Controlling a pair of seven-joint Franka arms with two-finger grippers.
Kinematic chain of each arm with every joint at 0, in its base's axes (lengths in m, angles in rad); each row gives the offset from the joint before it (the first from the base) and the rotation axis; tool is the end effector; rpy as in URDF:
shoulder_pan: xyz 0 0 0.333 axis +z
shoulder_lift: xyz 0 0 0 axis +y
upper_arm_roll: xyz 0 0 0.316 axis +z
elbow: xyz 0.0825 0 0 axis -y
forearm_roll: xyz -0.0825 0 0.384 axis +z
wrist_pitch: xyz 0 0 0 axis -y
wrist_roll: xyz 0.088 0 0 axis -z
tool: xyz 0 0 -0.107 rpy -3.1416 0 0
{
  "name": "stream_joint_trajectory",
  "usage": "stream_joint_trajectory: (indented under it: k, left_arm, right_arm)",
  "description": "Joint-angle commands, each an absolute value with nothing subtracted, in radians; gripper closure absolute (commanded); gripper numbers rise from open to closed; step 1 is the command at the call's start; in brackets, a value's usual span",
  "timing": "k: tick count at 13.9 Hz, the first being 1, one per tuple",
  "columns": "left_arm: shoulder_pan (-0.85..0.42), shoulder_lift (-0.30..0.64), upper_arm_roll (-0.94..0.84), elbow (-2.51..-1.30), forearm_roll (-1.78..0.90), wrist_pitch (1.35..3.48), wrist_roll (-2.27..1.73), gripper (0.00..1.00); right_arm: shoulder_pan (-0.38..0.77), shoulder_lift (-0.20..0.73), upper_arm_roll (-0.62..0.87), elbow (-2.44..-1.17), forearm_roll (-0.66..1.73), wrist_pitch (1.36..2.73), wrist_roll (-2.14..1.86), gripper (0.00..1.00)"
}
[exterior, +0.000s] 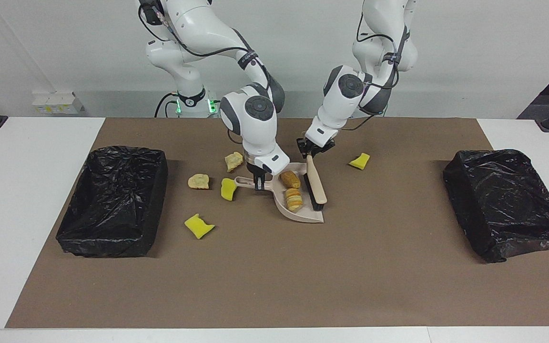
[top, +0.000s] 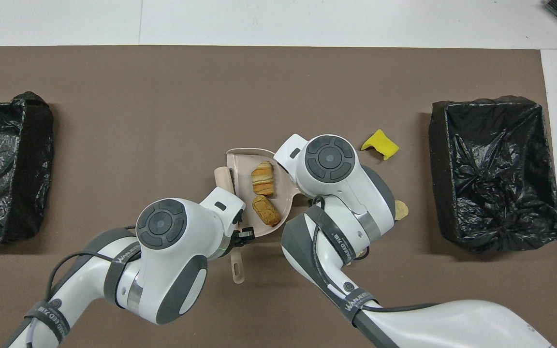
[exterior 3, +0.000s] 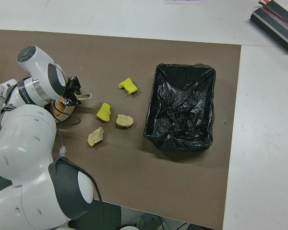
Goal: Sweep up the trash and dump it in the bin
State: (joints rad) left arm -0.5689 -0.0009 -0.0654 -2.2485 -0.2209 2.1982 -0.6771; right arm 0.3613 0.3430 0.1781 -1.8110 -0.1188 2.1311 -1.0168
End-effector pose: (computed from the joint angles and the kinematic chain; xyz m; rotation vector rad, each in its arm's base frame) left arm 0.4114 -0.3122 0.3623 3.0127 0.2677 -0.2213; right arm 0.5519 0.3153 0.3544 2.1521 2.2394 -0.0392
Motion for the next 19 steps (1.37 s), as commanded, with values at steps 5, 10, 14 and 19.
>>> stream_joint_trajectory:
  k: [5, 10, 14, 19]
  left_arm:
    - [-0.574, -0.086, -0.067, -2.215, -0.043, 1.78, -1.205, 1.0]
    - [-0.56, -0.23, -0.066, -2.425, -0.044, 1.753, -1.411, 1.0]
    - [-0.56, -0.275, -0.067, -2.548, -0.054, 1.926, -1.349, 1.0]
    - [-0.483, -0.193, -0.063, -2.493, -0.087, 2.049, -1.003, 1.0]
  right_arm:
    - [0.36, 0.339, 0.186, -1.824, -0.124, 2.146, -0.986, 1.0]
    - [0.364, 0.339, 0.187, -1.824, -0.124, 2.143, -0.974, 1.0]
    - [0.364, 0.339, 0.186, -1.824, -0.124, 2.143, -0.973, 1.0]
    - [0.364, 0.339, 0.187, -1.822, -0.123, 2.145, -0.971, 1.0]
